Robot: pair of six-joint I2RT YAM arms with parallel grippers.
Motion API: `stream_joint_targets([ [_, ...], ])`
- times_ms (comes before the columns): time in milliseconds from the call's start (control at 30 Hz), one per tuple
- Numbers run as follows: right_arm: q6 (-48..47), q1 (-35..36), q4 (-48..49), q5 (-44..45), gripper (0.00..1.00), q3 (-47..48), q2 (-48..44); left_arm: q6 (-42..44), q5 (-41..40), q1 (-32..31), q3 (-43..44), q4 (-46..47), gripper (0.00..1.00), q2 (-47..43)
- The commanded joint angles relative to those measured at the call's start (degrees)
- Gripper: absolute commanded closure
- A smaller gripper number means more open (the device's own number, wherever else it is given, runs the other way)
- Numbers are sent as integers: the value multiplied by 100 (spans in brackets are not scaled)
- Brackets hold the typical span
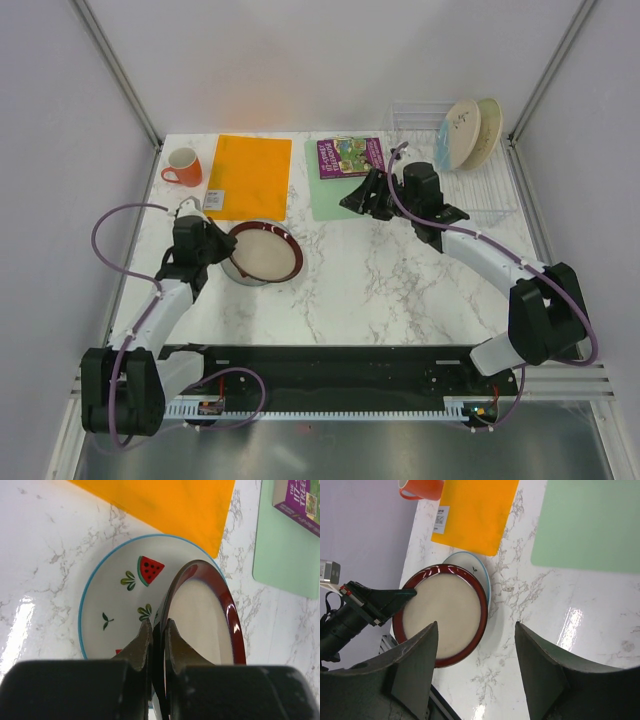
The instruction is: Unload the plates from the dish rack
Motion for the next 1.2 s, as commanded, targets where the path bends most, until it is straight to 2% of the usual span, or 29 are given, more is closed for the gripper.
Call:
stream_joint_targets([
  [0,-168,-93,10,-217,31,-31,-112,-99,-383,50,-142,1109,98,-223],
  [300,-274,-146,-60,-350,30,4,-15,-38,-393,59,-459,1514,97,268],
  [567,-292,-155,-78,-481,30,21,99,-29,-745,59,-547,1830,89,751],
  [700,-327,-172,-139,-517,30,83,143,15,-578,59,-381,1839,82,1155],
  [867,-414,-207,-245,-473,29,144,143,33,-349,59,-257,1655,78,1358],
  [967,-458,-234,-298,-455,29,162,160,-3,-279,59,-292,1558,72,1271],
  [1133,-502,-269,-368,-437,29,241,231,-134,336,50,-450,1496,65,1033],
  [1167,-529,-278,-377,-438,29,267,257,-135,397,50,-459,1487,59,1007],
])
